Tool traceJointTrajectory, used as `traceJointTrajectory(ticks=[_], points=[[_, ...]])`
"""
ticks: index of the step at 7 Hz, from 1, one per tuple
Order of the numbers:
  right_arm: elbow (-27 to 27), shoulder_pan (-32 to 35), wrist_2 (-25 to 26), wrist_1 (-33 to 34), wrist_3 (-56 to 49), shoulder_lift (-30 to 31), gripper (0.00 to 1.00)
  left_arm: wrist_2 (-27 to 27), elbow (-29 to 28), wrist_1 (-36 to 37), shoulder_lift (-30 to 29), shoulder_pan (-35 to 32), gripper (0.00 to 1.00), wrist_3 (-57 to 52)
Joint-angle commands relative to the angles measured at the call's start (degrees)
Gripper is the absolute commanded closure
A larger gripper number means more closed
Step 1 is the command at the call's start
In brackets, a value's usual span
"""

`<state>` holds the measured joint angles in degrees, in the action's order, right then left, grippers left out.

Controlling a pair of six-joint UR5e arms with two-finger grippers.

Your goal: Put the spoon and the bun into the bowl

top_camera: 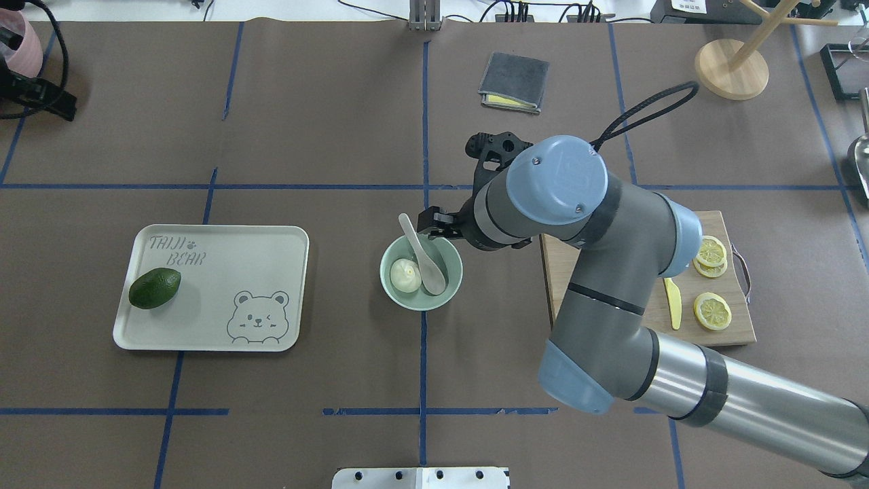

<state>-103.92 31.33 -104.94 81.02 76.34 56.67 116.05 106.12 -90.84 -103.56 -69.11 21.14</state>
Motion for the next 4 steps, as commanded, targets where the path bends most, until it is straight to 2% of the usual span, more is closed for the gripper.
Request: traceJointTrajectory(ticks=[1, 3, 4], points=[[-5.7, 6.1, -4.7, 5.9, -10.3, 6.2, 0.0, 5.9, -6.2, 0.7, 2.0, -10.1, 0.0, -16.8], [-7.6, 17.2, -13.8, 6.7, -24.9, 14.3, 0.0, 9.6, -10.7, 0.8, 5.1, -16.6, 0.0, -27.8], [-7.9, 23.1, -17.9, 6.5, -34.7, 19.4, 0.0, 10.9, -12.1, 0.8, 6.9, -17.6, 0.0, -31.6]])
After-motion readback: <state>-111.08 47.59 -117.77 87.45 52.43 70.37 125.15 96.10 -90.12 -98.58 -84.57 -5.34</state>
